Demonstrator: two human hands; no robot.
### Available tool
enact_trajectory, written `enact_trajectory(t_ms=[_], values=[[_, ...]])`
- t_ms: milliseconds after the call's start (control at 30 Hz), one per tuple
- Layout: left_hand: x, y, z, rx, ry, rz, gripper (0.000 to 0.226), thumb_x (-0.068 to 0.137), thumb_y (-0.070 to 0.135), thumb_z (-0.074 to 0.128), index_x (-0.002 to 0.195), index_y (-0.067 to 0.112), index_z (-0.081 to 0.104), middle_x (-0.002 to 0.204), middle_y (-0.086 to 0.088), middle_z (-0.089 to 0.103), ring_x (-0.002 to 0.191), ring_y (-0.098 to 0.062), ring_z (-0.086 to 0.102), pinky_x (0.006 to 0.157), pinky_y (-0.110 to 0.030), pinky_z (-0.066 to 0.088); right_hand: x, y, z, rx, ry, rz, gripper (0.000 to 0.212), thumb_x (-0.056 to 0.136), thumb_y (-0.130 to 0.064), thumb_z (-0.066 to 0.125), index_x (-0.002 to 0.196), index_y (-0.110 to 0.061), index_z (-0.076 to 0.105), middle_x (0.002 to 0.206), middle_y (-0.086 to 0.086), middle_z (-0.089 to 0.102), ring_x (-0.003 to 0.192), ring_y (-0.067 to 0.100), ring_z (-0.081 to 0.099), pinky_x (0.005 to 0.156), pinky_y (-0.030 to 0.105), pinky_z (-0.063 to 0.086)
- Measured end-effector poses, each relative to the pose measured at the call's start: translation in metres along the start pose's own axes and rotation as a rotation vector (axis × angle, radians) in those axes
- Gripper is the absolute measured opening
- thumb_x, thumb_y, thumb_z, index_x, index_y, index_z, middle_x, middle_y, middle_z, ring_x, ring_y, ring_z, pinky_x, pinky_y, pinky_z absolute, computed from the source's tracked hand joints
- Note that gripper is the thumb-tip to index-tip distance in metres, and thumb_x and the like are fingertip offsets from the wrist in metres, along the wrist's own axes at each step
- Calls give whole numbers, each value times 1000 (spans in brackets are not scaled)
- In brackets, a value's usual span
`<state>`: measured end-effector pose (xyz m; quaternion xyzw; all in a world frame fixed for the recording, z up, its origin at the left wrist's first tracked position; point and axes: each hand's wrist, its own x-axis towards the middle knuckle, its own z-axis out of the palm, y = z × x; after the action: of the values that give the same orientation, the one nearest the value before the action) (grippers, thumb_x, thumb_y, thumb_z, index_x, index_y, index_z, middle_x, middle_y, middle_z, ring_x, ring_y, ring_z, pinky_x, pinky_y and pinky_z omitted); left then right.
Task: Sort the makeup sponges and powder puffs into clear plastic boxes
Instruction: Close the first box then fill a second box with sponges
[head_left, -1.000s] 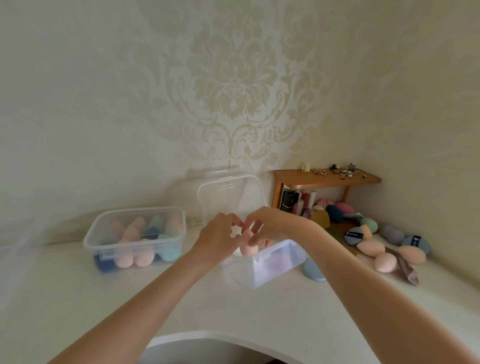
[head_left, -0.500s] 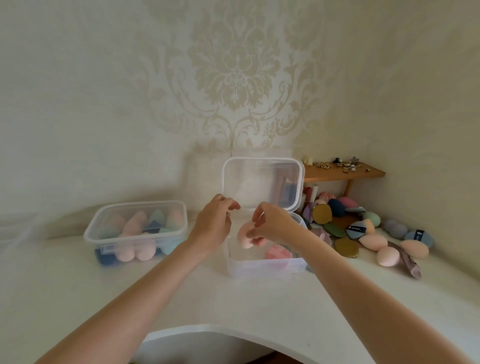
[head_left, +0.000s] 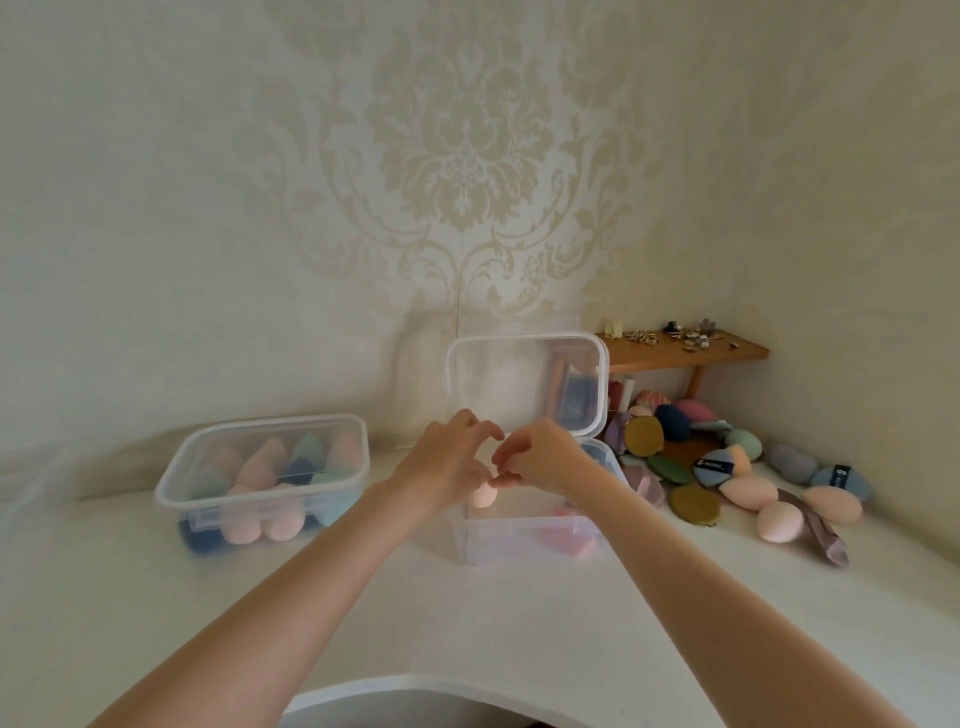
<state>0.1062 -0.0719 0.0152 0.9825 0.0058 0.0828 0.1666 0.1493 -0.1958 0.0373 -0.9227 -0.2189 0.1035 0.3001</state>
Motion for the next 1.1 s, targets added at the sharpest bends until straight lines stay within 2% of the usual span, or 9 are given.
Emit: enact_trajectory(t_ms=[167,233,333,467,600,800,867,1000,1100], values=[[10,11,-2,165,-73,-31,51,88,11,54,135,24,42,133,-3,42,114,-32,50,92,-34,40,-13,18,-48,281,226,-2,31,92,2,45,71,-13,62,80,10,66,64,18,65,63,22,58],[9,19,-1,262,-96,-40,51,87,7,53,135,20,39,131,-6,41,112,-34,50,88,-35,41,-14,33,-63,248,435,-6,31,90,2,44,70,-13,62,82,11,66,70,23,64,68,31,58],[5,31,2,444,-77,-31,50,85,2,51,133,10,36,128,-12,39,105,-37,52,75,-36,39,-12,60,-68,20,645,90,24,90,-4,43,91,-7,67,100,14,67,91,28,59,78,36,49],[5,42,9,475,-45,-70,52,82,1,52,131,9,35,127,-14,38,107,-37,50,82,-37,41,-8,100,-59,-358,427,380,38,88,-8,45,126,-9,50,140,19,34,130,39,27,107,45,28],[7,49,19,485,36,-116,53,83,2,54,131,11,33,128,-12,37,107,-37,49,78,-35,42,-10,126,-55,-337,373,604,51,90,-14,48,138,-14,31,147,20,17,134,45,19,111,52,22],[4,49,22,494,54,-124,54,81,-1,53,130,11,33,128,-12,36,107,-37,47,69,-33,36,-13,142,-51,-564,521,461,37,89,1,48,125,-3,42,130,25,35,117,40,40,97,42,43],[2,50,22,489,63,-126,54,82,-2,52,130,11,33,128,-12,36,107,-36,46,67,-32,34,-17,145,-57,-634,478,426,34,91,3,44,125,-1,46,128,23,41,115,36,43,93,36,44],[-1,51,21,468,65,-128,53,82,-3,51,130,11,33,128,-12,36,108,-36,45,67,-33,36,-27,145,-65,-682,406,370,41,91,5,45,131,-3,43,131,18,43,121,33,41,92,35,45],[-3,50,19,444,59,-127,52,84,-3,49,132,11,32,130,-12,34,110,-37,44,75,-35,42,-29,135,-72,-633,480,242,49,88,2,54,133,-9,38,131,18,47,121,33,45,90,37,48]])
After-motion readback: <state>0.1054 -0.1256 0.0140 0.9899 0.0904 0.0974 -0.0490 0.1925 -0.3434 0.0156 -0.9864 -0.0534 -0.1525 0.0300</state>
